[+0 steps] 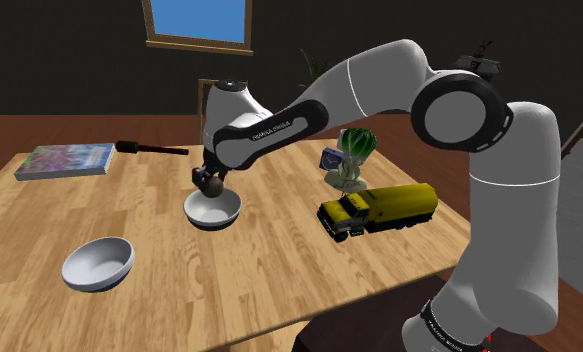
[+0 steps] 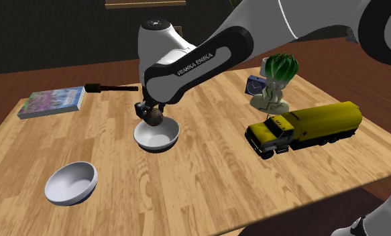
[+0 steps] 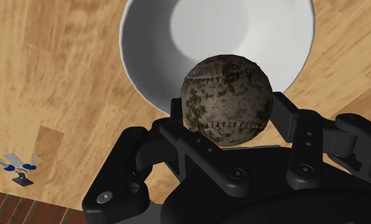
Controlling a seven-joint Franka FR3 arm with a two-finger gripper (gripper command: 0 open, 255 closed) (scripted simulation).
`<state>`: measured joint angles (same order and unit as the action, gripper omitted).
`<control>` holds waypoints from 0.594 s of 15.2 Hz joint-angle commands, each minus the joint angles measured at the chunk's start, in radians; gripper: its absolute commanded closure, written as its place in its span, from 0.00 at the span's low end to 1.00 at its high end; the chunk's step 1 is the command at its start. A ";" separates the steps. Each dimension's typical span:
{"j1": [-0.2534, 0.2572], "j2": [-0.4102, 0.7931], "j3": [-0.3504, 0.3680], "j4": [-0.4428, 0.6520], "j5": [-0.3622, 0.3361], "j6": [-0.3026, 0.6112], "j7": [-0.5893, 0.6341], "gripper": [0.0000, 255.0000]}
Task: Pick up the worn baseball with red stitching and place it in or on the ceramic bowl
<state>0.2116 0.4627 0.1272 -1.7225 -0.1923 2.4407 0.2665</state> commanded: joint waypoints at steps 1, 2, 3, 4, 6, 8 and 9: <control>0.000 0.013 -0.003 -0.007 -0.004 0.021 0.003 1.00; 0.001 0.021 -0.004 -0.010 -0.006 0.031 0.005 1.00; 0.002 0.028 -0.006 -0.013 -0.009 0.042 0.007 1.00; 0.003 0.035 -0.007 -0.016 -0.011 0.052 0.010 1.00; 0.004 0.045 -0.009 -0.020 -0.014 0.065 0.013 1.00; 0.004 0.045 -0.009 -0.020 -0.014 0.065 0.013 1.00; 0.004 0.045 -0.009 -0.020 -0.014 0.065 0.013 1.00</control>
<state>0.2156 0.5070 0.1179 -1.7425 -0.2066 2.5048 0.2791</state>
